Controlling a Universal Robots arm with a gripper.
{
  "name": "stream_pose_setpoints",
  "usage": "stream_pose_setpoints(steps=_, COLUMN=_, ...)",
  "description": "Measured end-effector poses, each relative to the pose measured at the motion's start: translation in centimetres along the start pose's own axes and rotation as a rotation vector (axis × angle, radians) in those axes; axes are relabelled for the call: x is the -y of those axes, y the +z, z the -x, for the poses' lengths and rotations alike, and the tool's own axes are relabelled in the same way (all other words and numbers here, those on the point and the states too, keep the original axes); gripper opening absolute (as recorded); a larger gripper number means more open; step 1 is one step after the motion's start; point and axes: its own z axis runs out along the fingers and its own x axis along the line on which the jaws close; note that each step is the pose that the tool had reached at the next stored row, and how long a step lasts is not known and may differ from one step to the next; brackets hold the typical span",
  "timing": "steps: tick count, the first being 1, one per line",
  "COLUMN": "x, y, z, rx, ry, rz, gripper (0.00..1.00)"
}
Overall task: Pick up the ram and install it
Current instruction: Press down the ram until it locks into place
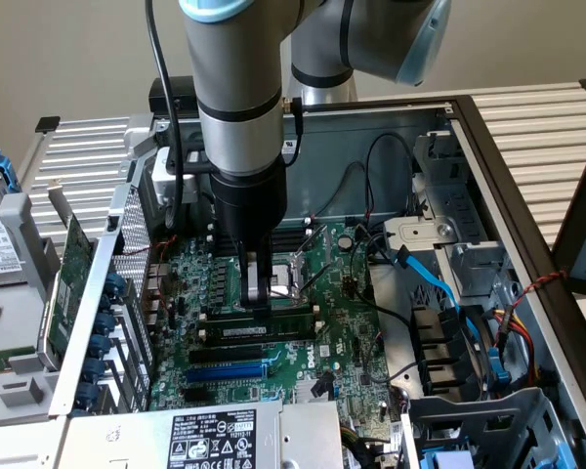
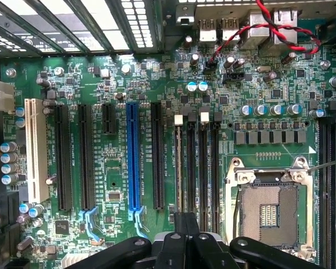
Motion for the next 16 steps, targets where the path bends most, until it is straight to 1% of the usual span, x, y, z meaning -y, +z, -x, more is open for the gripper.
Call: stream_pose_setpoints(steps=16, x=-0.08, y=0.29, z=-0.01, rx=0.0002, ry=0.0, rz=-0.0016, gripper=0.11)
